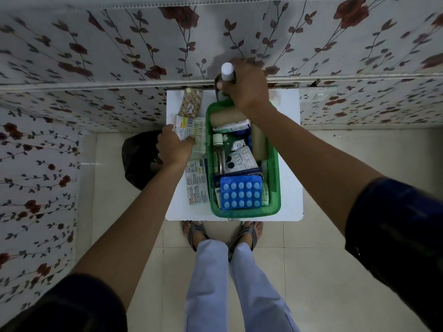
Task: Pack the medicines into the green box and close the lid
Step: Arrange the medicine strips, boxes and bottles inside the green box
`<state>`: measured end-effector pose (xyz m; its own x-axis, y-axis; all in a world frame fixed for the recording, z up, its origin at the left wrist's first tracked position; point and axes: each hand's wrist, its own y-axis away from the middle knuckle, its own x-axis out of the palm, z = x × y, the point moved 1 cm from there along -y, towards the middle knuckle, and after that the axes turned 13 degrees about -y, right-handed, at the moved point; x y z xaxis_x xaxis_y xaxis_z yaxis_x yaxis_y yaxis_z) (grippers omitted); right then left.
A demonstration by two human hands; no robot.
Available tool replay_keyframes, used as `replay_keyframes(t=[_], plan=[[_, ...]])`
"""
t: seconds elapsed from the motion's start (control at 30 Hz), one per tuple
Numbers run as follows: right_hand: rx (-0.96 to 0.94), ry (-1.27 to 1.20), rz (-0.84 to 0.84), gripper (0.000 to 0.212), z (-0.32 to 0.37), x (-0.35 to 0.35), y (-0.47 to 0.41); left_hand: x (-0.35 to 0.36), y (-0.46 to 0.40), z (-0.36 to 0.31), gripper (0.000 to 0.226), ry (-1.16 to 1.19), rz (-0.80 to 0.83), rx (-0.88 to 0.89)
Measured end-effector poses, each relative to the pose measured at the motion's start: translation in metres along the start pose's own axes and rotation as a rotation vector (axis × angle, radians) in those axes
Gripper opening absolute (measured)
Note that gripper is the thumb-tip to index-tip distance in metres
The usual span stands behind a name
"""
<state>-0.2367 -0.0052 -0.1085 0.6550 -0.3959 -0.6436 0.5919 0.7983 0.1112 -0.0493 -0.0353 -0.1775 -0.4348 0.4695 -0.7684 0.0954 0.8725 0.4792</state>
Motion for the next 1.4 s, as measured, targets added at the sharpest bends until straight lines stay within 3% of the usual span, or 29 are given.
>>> replay_keyframes(t=[0.17,0.3,0.4,0.5,0.63,0.77,0.9,0.97,1.17,1.33,1.4], plan=[[-0.212,-0.226,-0.118,0.029,0.012,-0.019,0.030,-0.002,-0.009,0.007,0.073,-0.005,0.033,-0.093],[-0.331,-0.333,-0.223,0.027,0.036,-0.046,0.067,-0.008,-0.010,0.012,0.061,0.004,0.014,-0.104],[-0.283,-0.465,-0.235,0.027,0.048,-0.060,0.090,-0.011,-0.008,0.017,0.046,0.036,-0.005,-0.097],[-0.131,-0.533,-0.136,0.030,0.049,-0.070,0.099,-0.015,-0.003,0.021,0.038,0.104,-0.042,-0.099],[0.137,-0.358,0.080,0.036,0.022,-0.060,0.096,-0.018,0.017,0.022,0.033,0.179,-0.072,-0.032],[0.214,-0.140,0.239,0.037,-0.006,-0.025,0.098,-0.009,0.036,0.038,0.040,0.072,0.009,-0.029],[0.164,0.080,0.160,0.033,-0.014,-0.011,0.101,0.006,0.060,0.052,0.074,-0.111,0.076,-0.034],[0.174,0.154,0.123,0.037,-0.011,-0.009,0.101,0.011,0.069,0.051,0.079,-0.172,0.064,0.000],[0.163,0.195,0.134,0.036,-0.007,-0.012,0.097,0.017,0.072,0.040,0.066,-0.207,0.065,-0.099],[0.117,0.167,0.102,0.031,-0.011,-0.018,0.111,0.011,0.069,0.041,0.028,-0.048,0.135,-0.105],[0.074,0.131,0.096,0.027,-0.015,-0.022,0.118,-0.001,0.076,0.040,0.032,0.016,0.090,-0.110]])
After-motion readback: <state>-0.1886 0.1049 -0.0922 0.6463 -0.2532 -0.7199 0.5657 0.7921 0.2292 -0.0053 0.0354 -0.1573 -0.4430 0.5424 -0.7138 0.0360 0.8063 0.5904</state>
